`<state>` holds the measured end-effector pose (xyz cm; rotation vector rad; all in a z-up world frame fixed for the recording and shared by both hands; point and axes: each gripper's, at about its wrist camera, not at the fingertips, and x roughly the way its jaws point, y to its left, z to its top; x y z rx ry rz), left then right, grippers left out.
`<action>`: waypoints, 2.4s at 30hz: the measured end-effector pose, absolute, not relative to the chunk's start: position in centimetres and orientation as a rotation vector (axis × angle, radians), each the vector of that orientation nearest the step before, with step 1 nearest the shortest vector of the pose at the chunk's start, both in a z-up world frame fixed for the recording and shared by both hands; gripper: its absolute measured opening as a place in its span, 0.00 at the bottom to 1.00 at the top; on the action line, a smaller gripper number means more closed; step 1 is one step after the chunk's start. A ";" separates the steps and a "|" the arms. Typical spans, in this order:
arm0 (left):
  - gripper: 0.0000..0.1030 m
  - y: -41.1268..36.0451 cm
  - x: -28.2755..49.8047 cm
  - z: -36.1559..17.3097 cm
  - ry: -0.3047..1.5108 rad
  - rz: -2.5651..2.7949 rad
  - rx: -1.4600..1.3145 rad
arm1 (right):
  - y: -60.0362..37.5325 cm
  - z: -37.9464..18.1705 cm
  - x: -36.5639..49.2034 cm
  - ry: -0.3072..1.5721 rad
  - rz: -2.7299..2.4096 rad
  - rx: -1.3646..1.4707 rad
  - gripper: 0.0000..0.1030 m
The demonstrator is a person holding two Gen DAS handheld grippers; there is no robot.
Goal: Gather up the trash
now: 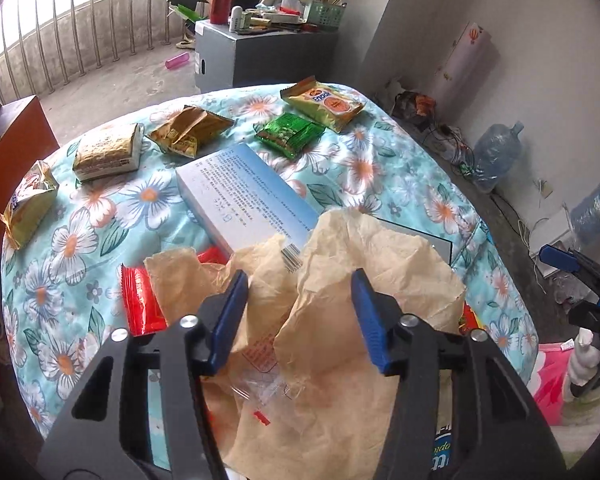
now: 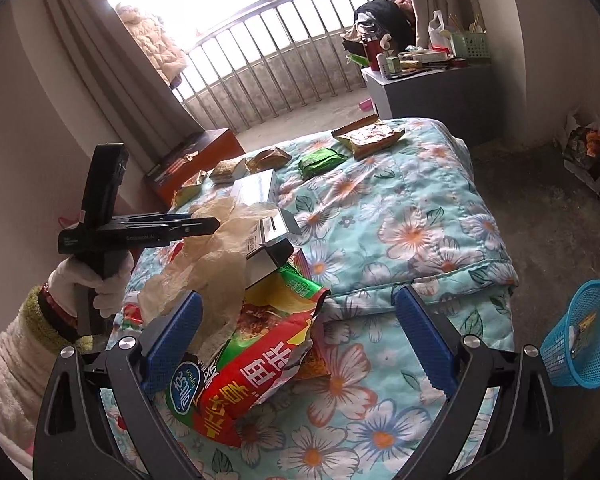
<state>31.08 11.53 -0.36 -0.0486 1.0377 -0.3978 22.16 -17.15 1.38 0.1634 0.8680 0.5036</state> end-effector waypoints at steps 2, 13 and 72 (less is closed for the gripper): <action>0.15 11.5 30.9 -0.7 1.045 -0.407 -0.041 | -17.3 1.1 22.5 0.873 0.501 0.176 0.92; 0.00 13.4 27.0 7.0 0.841 -0.379 -0.089 | -18.9 2.0 21.3 0.844 0.496 0.240 0.91; 0.00 0.0 7.8 -4.6 0.917 -0.530 -0.248 | -27.0 -2.1 10.3 0.821 0.484 0.382 0.63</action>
